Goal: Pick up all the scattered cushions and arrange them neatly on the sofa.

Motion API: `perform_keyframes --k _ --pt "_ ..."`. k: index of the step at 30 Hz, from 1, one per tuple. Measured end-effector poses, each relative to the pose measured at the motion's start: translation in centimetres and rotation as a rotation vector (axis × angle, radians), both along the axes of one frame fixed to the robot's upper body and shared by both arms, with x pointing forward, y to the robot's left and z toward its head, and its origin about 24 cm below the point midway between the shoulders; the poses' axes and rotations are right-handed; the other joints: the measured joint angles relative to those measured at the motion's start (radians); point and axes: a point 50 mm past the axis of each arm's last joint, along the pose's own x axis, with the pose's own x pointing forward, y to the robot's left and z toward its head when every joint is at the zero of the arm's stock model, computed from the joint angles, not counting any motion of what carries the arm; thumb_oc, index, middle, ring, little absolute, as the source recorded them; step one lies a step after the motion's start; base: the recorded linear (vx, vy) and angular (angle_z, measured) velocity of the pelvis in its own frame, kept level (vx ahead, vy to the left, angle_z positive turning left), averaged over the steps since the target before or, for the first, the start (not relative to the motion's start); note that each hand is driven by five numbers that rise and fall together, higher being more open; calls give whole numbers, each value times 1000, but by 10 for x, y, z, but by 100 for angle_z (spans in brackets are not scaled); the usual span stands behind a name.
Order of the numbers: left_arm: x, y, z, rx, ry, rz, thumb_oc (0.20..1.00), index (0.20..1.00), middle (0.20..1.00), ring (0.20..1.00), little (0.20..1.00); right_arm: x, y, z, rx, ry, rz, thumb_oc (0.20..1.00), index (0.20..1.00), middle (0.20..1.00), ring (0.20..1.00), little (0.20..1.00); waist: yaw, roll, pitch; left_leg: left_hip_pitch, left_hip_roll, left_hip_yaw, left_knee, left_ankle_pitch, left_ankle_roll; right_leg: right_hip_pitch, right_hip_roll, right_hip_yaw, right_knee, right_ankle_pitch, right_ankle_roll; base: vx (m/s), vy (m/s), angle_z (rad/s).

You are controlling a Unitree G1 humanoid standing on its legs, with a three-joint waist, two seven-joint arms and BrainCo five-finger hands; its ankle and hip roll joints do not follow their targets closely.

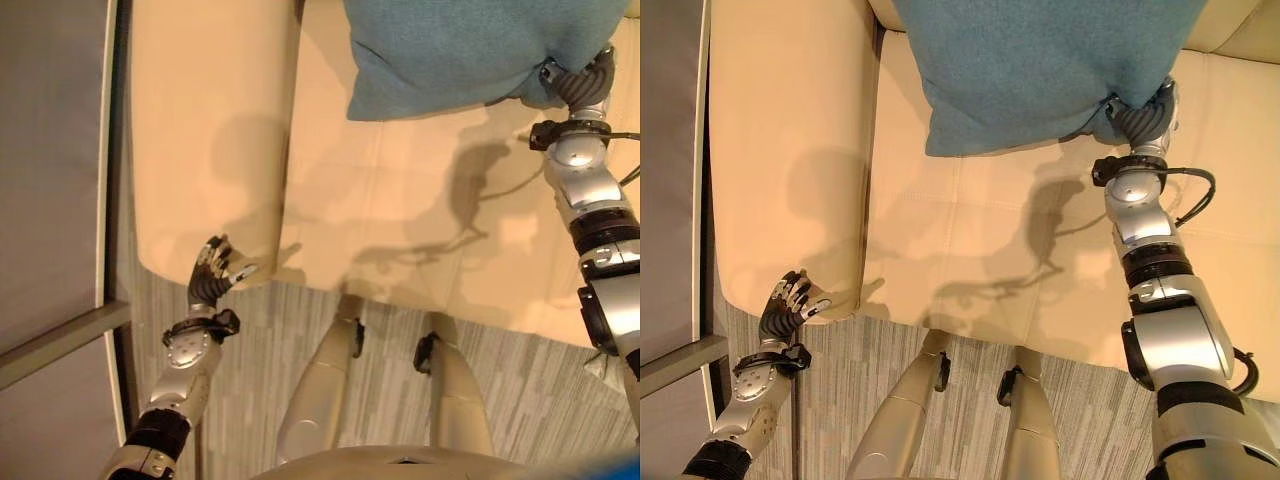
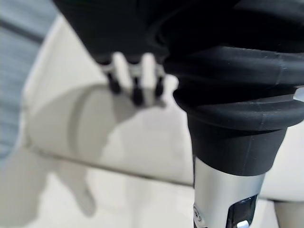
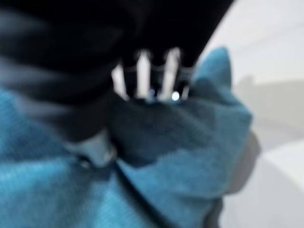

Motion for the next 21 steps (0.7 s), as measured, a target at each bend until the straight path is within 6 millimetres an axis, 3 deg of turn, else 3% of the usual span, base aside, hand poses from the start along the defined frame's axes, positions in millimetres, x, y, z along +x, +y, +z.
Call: perform_keyframes --k 4,11,12,13,21 --pt "3 -8 -3 -7 11 -20 1000 1000 1000 1000 1000 4 19 -21 5 49 45 200 200 200 200 200 -4 0 0 31 0 1 -2 0 -1 32 0 1 0 -4 5 -5 8 0" --pt "14 -18 2 -18 -20 -50 1000 1000 1000 1000 1000 6 31 -27 -22 61 64 200 200 200 200 200 -6 0 0 33 -1 0 -4 3 -3 33 -1 -1 1 -4 5 0 0 0" --pt "15 -19 3 -18 -24 -54 1000 1000 1000 1000 1000 5 31 -28 -23 61 64 922 922 922 922 922 -5 0 0 33 -1 0 -4 3 -3 33 -1 -1 1 -4 4 0 0 0" --pt "16 -19 4 -17 -27 -56 1000 1000 1000 1000 1000 5 31 -29 -29 64 64 1000 1000 1000 1000 1000 -5 0 0 33 -1 -1 -4 3 -3 34 -1 -1 1 -3 4 0 0 0" --pt "23 -23 11 -10 -53 -85 1000 1000 1000 1000 1000 3 16 -34 -68 112 20 1000 1000 1000 1000 1000 -9 0 0 43 0 -14 -4 4 -2 52 0 -15 -5 -1 1 -3 2 2"
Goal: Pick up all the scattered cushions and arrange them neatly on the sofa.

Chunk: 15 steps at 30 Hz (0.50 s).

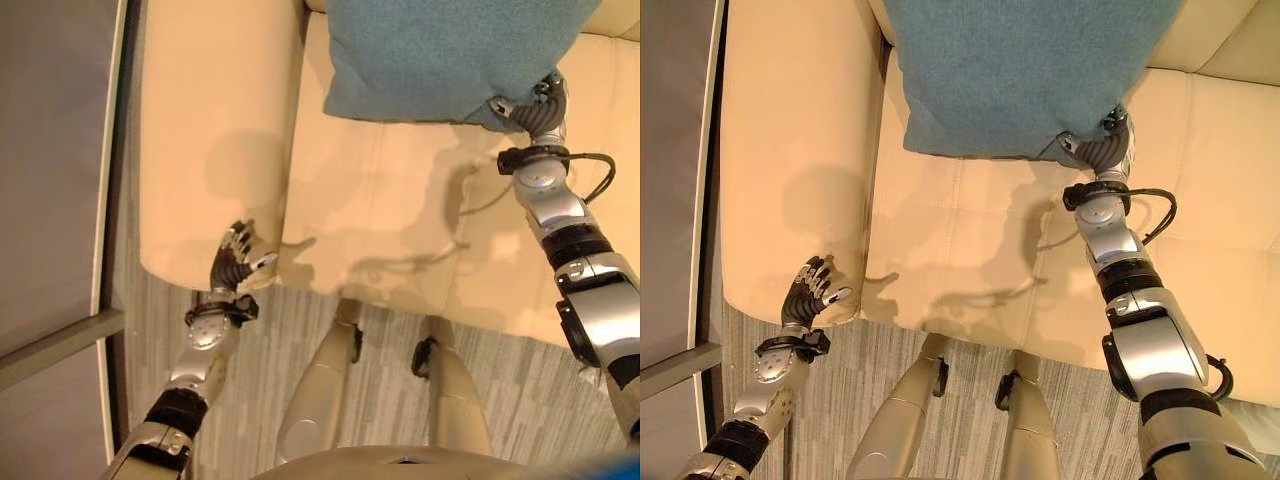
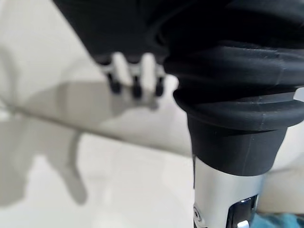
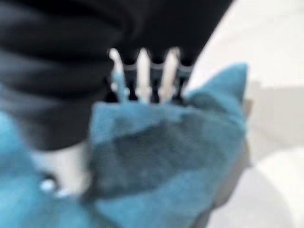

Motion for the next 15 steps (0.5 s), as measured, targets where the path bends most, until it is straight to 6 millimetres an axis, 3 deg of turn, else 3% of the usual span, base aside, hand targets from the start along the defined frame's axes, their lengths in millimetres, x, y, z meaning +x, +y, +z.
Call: perform_keyframes --k 5,9,11,15 --pt "0 3 1 -2 -4 11 1000 1000 1000 1000 1000 -3 -8 -10 -10 45 -16 1000 1000 1000 1000 1000 -12 -3 3 34 0 -8 -2 0 0 39 0 -5 -2 -10 13 2 -1 4" --pt "-5 9 -4 10 20 28 1000 1000 1000 1000 1000 -16 -32 -34 -64 116 -58 1000 1000 1000 1000 1000 -31 -20 13 84 -2 -11 -2 -5 -6 89 -2 -11 -1 -16 21 -9 -11 4" --pt "-12 20 -13 50 79 58 1000 1000 1000 1000 1000 -29 -48 -55 -72 182 -78 1000 1000 1000 1000 1000 -63 -43 25 151 -3 -9 -3 -14 -18 160 -5 -14 -7 -26 32 0 0 0" --pt "-18 26 -23 81 136 63 1000 1000 1000 1000 1000 -44 -57 -80 -94 268 -52 1000 1000 1000 1000 1000 -92 -68 32 236 -2 -2 -3 -42 -45 250 -5 -18 -17 -40 31 -8 -17 1"
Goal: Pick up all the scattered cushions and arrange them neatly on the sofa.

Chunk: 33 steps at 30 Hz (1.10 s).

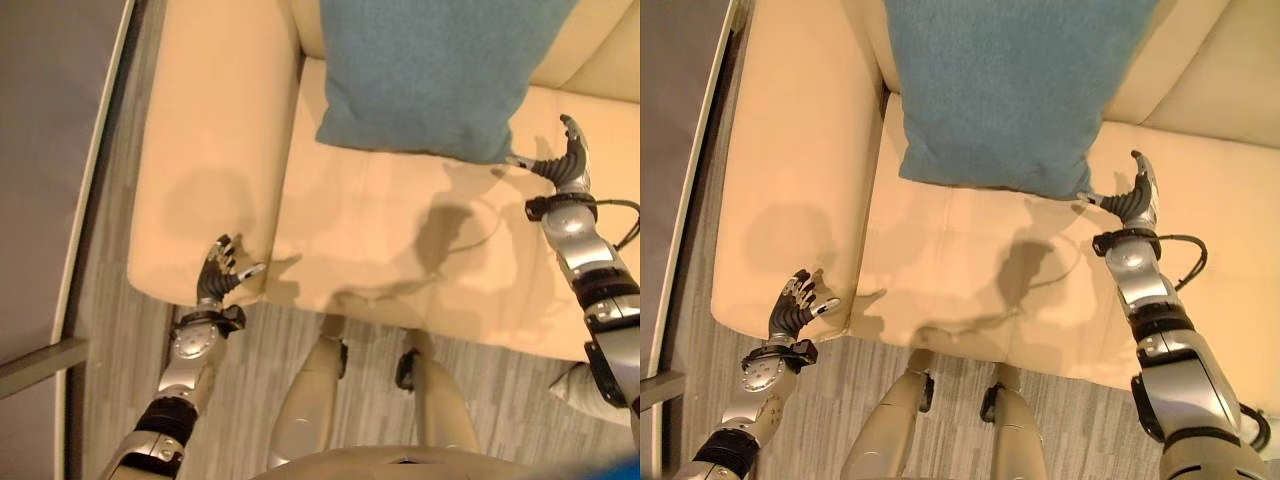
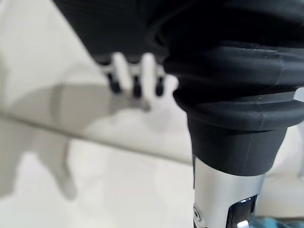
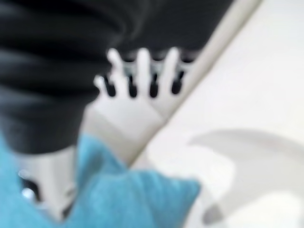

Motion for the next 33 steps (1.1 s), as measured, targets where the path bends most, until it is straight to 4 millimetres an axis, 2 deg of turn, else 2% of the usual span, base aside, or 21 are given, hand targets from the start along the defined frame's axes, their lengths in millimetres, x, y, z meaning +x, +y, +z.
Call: perform_keyframes --k 1,2,3,4,5,7,9,13,16,18,21,22,23,24,25,26,27,29,30,31,33 --pt "-2 0 -3 -2 14 3 1000 1000 1000 1000 1000 -5 -2 -6 10 11 6 1000 1000 1000 1000 1000 0 -3 1 17 1 0 0 0 1 17 1 -1 0 0 -1 0 0 0" --pt "-5 2 -6 0 34 6 1000 1000 1000 1000 1000 -12 -4 -21 14 63 11 1000 1000 1000 1000 1000 -9 -8 1 41 1 0 0 1 4 42 2 -2 0 -1 -1 -10 -22 4" --pt "-11 4 -15 0 79 18 1000 1000 1000 1000 1000 -26 -6 -49 35 152 16 1000 1000 1000 1000 1000 -11 -14 0 92 2 0 0 -9 8 92 2 -3 0 -9 -10 0 0 0" --pt "-17 7 -22 -1 112 32 1000 1000 1000 1000 1000 -35 -4 -67 60 206 22 1000 1000 1000 1000 1000 -15 -17 0 128 3 0 0 -15 13 128 3 -4 0 -19 -7 -8 -15 4" --pt "-23 9 -28 1 147 41 1000 1000 1000 1000 1000 -43 -1 -81 81 251 35 1000 1000 1000 1000 1000 -15 -18 -1 161 3 0 0 -19 13 165 3 -7 0 -26 0 0 0 0" --pt "-31 13 -34 23 185 48 1000 1000 1000 1000 1000 -61 0 -107 95 347 47 1000 1000 1000 1000 1000 -31 -21 -4 204 5 1 0 -30 12 206 4 -8 0 -35 -7 5 -44 6" --pt "-43 18 -51 55 286 43 1000 1000 1000 1000 1000 -90 1 -143 103 494 57 1000 1000 1000 1000 1000 -46 -22 -7 275 8 -7 0 -40 13 285 7 -18 0 -47 -9 -6 -79 12" --pt "-76 19 -85 79 492 47 1000 1000 1000 1000 1000 -139 13 -197 178 709 36 1000 1000 1000 1000 1000 -69 -32 -68 355 15 -11 -1 -66 5 367 15 -27 -1 -70 -22 -32 -63 4" --pt "-99 9 -106 74 614 23 1000 1000 1000 1000 1000 -166 8 -218 225 814 -21 1000 1000 1000 1000 1000 -76 -28 -112 382 21 -11 -6 -73 10 396 22 -27 -4 -77 -32 -85 -58 1" --pt "-121 6 -121 59 724 30 1000 1000 1000 1000 1000 -183 8 -233 263 891 -62 1000 1000 1000 1000 1000 -76 -28 -143 401 25 -9 5 -76 13 416 27 -26 -6 -83 -39 -160 -5 0" --pt "-136 5 -129 70 807 23 1000 1000 1000 1000 1000 -202 7 -244 317 954 -121 1000 1000 1000 1000 1000 -77 -26 -145 398 27 -9 55 -90 18 425 29 -26 -1 -87 -55 -201 73 -3" --pt "-142 6 -133 64 840 38 1000 1000 1000 1000 1000 -209 5 -249 339 979 -149 1000 1000 1000 1000 1000 -76 -32 -144 394 21 -11 73 -108 -6 423 16 -25 -6 -75 -103 -214 204 -20" --pt "-152 4 -140 59 916 46 1000 1000 1000 1000 1000 -219 12 -257 390 1026 -176 1000 1000 1000 1000 1000 -77 -64 -140 372 -8 -16 289 -207 8 426 -31 -4 -6 -61 -131 -204 217 -25" --pt "-160 0 -143 51 950 35 1000 1000 1000 1000 1000 -226 12 -261 407 1049 -188 1000 1000 1000 1000 1000 -89 -62 -148 386 -7 -30 370 -245 -2 430 -43 9 0 -55 -121 -211 239 -27" --pt "-163 -3 -145 45 960 28 1000 1000 1000 1000 1000 -229 11 -261 413 1056 -197 1000 1000 1000 1000 1000 -96 -56 -150 403 -2 -47 393 -270 -2 432 -46 14 0 -48 -113 -104 126 -24" --pt "-166 -11 -147 39 970 8 1000 1000 1000 1000 1000 -239 9 -264 425 1083 -220 1000 1000 1000 1000 1000 -112 -28 -161 450 15 -70 370 -304 -2 426 -47 26 2 -30 -94 -223 198 -25" --pt "-169 -16 -149 30 978 -1 1000 1000 1000 1000 1000 -240 8 -264 426 1091 -223 1000 1000 1000 1000 1000 -120 -8 -164 490 23 -72 310 -307 1 419 -45 33 7 -30 -80 -229 179 -27" --pt "-151 -29 -148 27 931 -48 1000 1000 1000 1000 1000 -250 5 -266 427 1118 -240 1000 1000 1000 1000 1000 -149 23 -167 522 25 -49 220 -346 17 376 -53 44 42 -15 -59 -190 157 -18" --pt "-145 -32 -147 34 919 -72 1000 1000 1000 1000 1000 -248 7 -266 436 1122 -239 1000 1000 1000 1000 1000 -145 23 -167 530 26 -32 173 -341 67 344 -56 56 62 -18 -37 -274 238 -28" --pt "-133 -30 -144 50 888 -87 1000 1000 1000 1000 1000 -247 17 -270 459 1133 -224 1000 1000 1000 1000 1000 -157 -11 -159 546 -14 -8 133 -307 84 321 -93 83 79 -8 -23 -352 292 -38" --pt "-124 -30 -141 80 876 -119 1000 1000 1000 1000 1000 -253 24 -274 486 1142 -236 1000 1000 1000 1000 1000 -161 -58 -154 530 -71 14 148 -291 114 295 -135 125 79 26 8 -236 161 -34"
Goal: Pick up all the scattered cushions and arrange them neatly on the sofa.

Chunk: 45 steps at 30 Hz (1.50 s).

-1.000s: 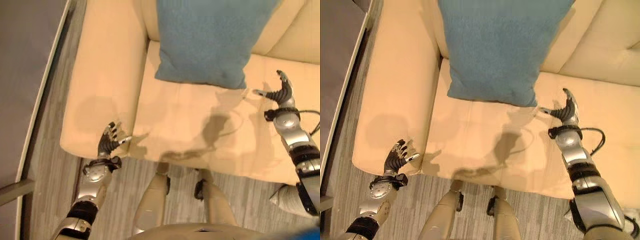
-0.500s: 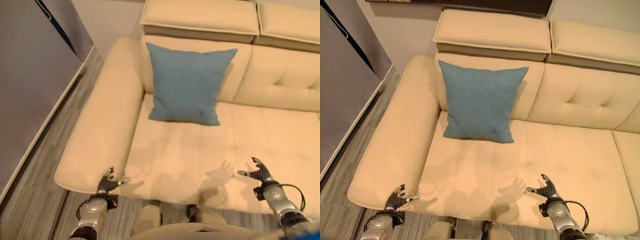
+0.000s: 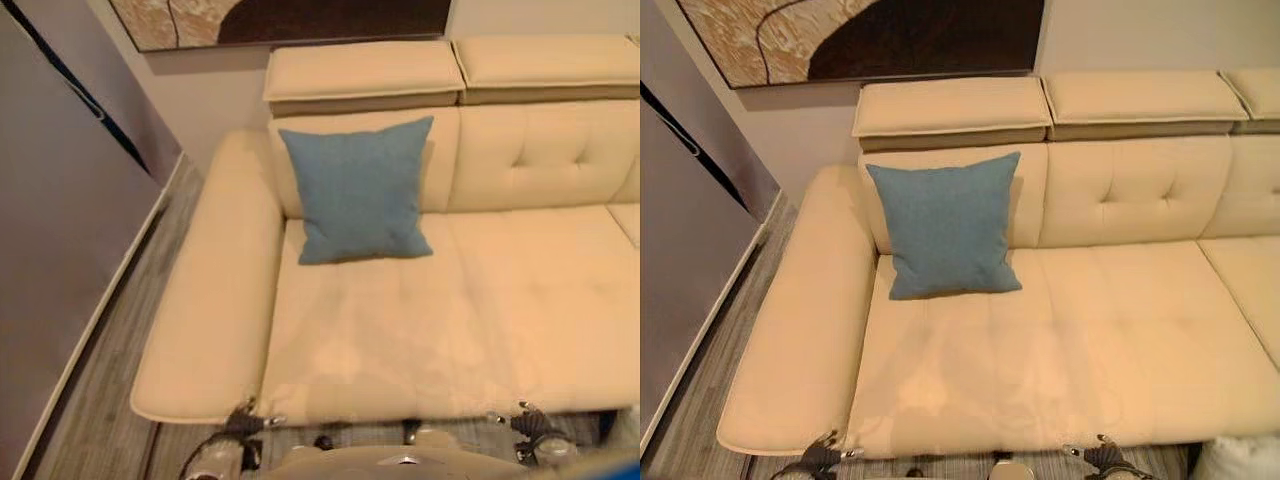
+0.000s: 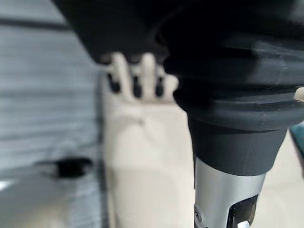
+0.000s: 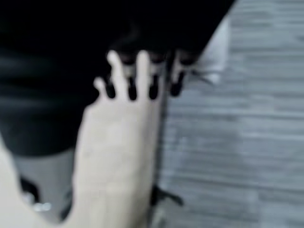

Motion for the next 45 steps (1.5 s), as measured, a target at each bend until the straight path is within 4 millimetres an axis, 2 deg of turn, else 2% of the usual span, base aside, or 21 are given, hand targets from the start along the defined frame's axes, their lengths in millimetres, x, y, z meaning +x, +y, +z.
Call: perform_keyframes --k 2,4,8,11,14,16,17,20,22,23,25,27,28,32,33,34,36,38,39,40,45 --pt "7 -2 2 14 -10 -49 1000 1000 1000 1000 1000 -3 6 -3 12 10 3 1000 1000 1000 1000 1000 -12 -30 7 -48 -49 37 47 2 43 -40 -55 11 -14 -47 52 -447 173 -35" --pt "10 0 3 38 -6 -100 1000 1000 1000 1000 1000 -6 12 -5 27 18 1 1000 1000 1000 1000 1000 -15 -27 9 -91 -53 83 79 8 77 -72 -75 10 28 -50 66 -281 111 -29" --pt "1 4 2 42 6 -92 1000 1000 1000 1000 1000 1 15 -5 32 14 17 1000 1000 1000 1000 1000 49 49 34 -57 25 157 -4 61 98 -161 19 -110 408 -178 64 -267 73 -70" --pt "-19 16 -1 61 58 -51 1000 1000 1000 1000 1000 6 17 -4 31 8 47 1000 1000 1000 1000 1000 79 34 8 -58 53 208 -46 98 92 -74 61 -116 528 -299 48 -279 -37 -50" --pt "-26 24 0 80 81 -47 1000 1000 1000 1000 1000 19 18 0 30 -39 63 1000 1000 1000 1000 1000 132 7 -10 -110 83 251 -29 111 73 64 60 -141 420 -372 82 -221 -110 -64" --pt "-24 25 1 87 78 -53 1000 1000 1000 1000 1000 25 19 2 29 -64 70 1000 1000 1000 1000 1000 147 -18 -12 -127 78 252 -22 127 50 144 72 -140 230 -376 65 -184 -133 -36" --pt "-24 20 -1 74 74 -55 1000 1000 1000 1000 1000 30 18 4 20 -79 73 1000 1000 1000 1000 1000 149 -14 -15 -138 80 246 -22 144 32 186 99 -133 113 -346 -40 -176 -98 -20" --pt "-15 11 -1 57 50 -64 1000 1000 1000 1000 1000 29 16 4 8 -74 71 1000 1000 1000 1000 1000 147 20 -16 -194 119 136 -8 232 -53 174 151 -128 46 -291 -77 -366 -56 -7" --pt "-2 10 3 69 20 -82 1000 1000 1000 1000 1000 30 14 5 -1 -78 67 1000 1000 1000 1000 1000 141 14 -3 -241 120 93 21 259 -95 149 145 -132 47 -283 -87 -273 36 -1" --pt "-3 8 2 68 23 -79 1000 1000 1000 1000 1000 25 9 4 -13 -58 63 1000 1000 1000 1000 1000 143 16 -2 -250 99 3 32 258 -108 107 145 -122 62 -242 -125 -296 121 -35" --pt "-2 4 1 57 20 -80 1000 1000 1000 1000 1000 28 1 8 -38 -63 66 1000 1000 1000 1000 1000 130 24 8 -243 76 -65 29 258 -108 96 135 -111 66 -232 -122 -186 135 -23" --pt "-2 4 1 57 23 -77 1000 1000 1000 1000 1000 29 -1 9 -54 -56 62 1000 1000 1000 1000 1000 129 1 33 -194 36 -173 92 177 -117 93 114 -49 85 -220 -124 -74 100 -64" --pt "-8 3 -1 54 36 -73 1000 1000 1000 1000 1000 30 -1 9 -59 -58 70 1000 1000 1000 1000 1000 116 -11 35 -166 33 -169 100 154 -109 97 106 -33 76 -212 -117 -151 253 -73" --pt "10 -17 0 21 -2 -95 1000 1000 1000 1000 1000 31 -14 15 -87 -80 36 1000 1000 1000 1000 1000 49 71 26 -82 60 -156 -37 69 -37 55 121 10 61 -170 -62 -136 210 -38" --pt "17 -18 2 24 -19 -108 1000 1000 1000 1000 1000 31 -12 14 -81 -80 32 1000 1000 1000 1000 1000 50 71 29 -82 55 -131 -60 84 -20 36 113 23 70 -164 -51 -332 340 -88" --pt "38 -15 11 51 -71 -138 1000 1000 1000 1000 1000 28 3 7 -41 -71 36 1000 1000 1000 1000 1000 40 22 48 -92 -3 -79 -44 91 2 -7 71 81 62 -119 -18 -263 250 -98" --pt "42 -13 13 64 -77 -148 1000 1000 1000 1000 1000 33 13 6 -24 -84 41 1000 1000 1000 1000 1000 49 -2 54 -98 -11 6 -40 103 23 -29 35 71 46 -86 -1 -213 159 -118" --pt "43 -10 14 79 -74 -166 1000 1000 1000 1000 1000 39 21 5 -15 -86 52 1000 1000 1000 1000 1000 54 6 62 -102 -6 80 -33 99 48 -68 26 -4 84 -104 38 -247 167 -150" --pt "35 -1 13 98 -57 -155 1000 1000 1000 1000 1000 40 27 4 -11 -77 79 1000 1000 1000 1000 1000 93 17 65 -109 26 194 -22 91 66 -111 9 -188 185 -149 7 -165 104 -169" --pt "33 2 12 103 -46 -150 1000 1000 1000 1000 1000 39 26 4 -15 -75 89 1000 1000 1000 1000 1000 102 30 69 -105 40 225 -23 89 70 -114 8 -254 229 -164 7 -116 53 -186" --pt "6 19 7 121 17 -80 1000 1000 1000 1000 1000 17 17 -1 -36 -10 73 1000 1000 1000 1000 1000 129 47 57 -83 92 357 -46 96 59 -39 25 -285 359 -281 18 -108 -52 -86"
